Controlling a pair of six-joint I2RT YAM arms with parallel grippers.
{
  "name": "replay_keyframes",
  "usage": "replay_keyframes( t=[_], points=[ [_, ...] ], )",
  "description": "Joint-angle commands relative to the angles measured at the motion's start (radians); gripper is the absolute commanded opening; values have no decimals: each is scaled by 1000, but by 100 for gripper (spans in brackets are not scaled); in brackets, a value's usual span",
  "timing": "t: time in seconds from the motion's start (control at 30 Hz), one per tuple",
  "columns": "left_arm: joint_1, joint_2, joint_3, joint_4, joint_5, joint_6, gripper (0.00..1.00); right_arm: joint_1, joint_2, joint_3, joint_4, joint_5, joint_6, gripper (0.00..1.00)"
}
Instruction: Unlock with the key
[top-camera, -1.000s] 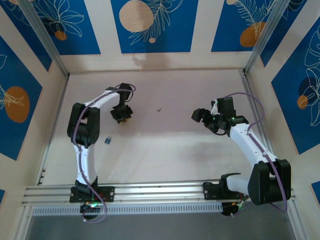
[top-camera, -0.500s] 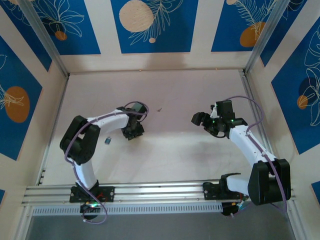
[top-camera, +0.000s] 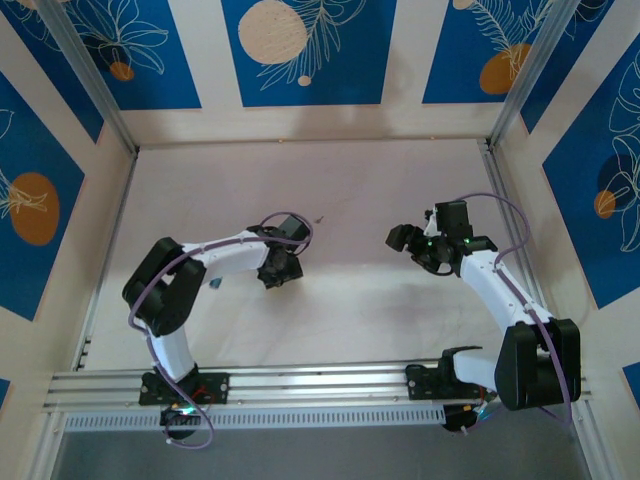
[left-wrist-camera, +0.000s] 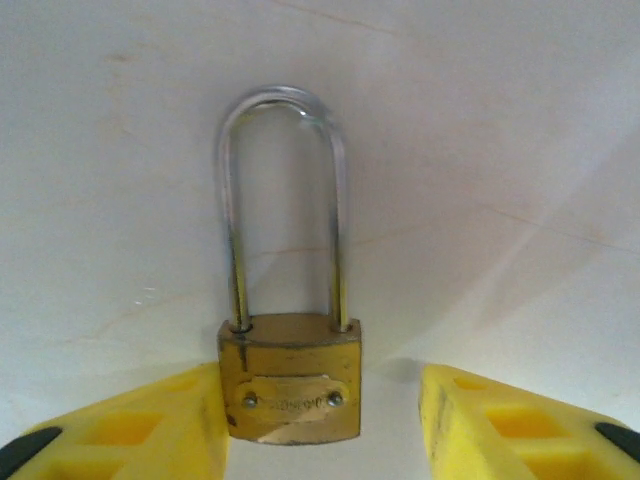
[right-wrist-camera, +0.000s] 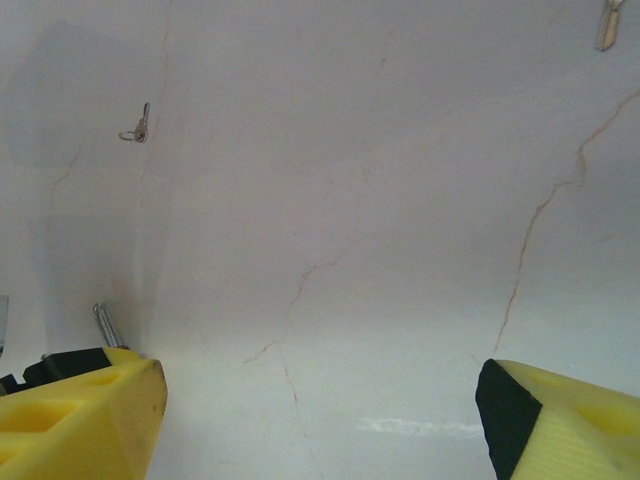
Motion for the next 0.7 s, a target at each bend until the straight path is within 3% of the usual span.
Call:
replay_keyframes(
  t=[0.0,0.2,0.67],
  points=[
    [-46,58,12,55,158,-16,58,-7,-17,34,-26,3,-14,82],
    [-55,80,57,77,170,-7,64,-13,-2,52,-36,34,-23,82],
    [-61,122,141,114,210,-17,65,-61,47,91,-44,29,-39,83]
  ],
)
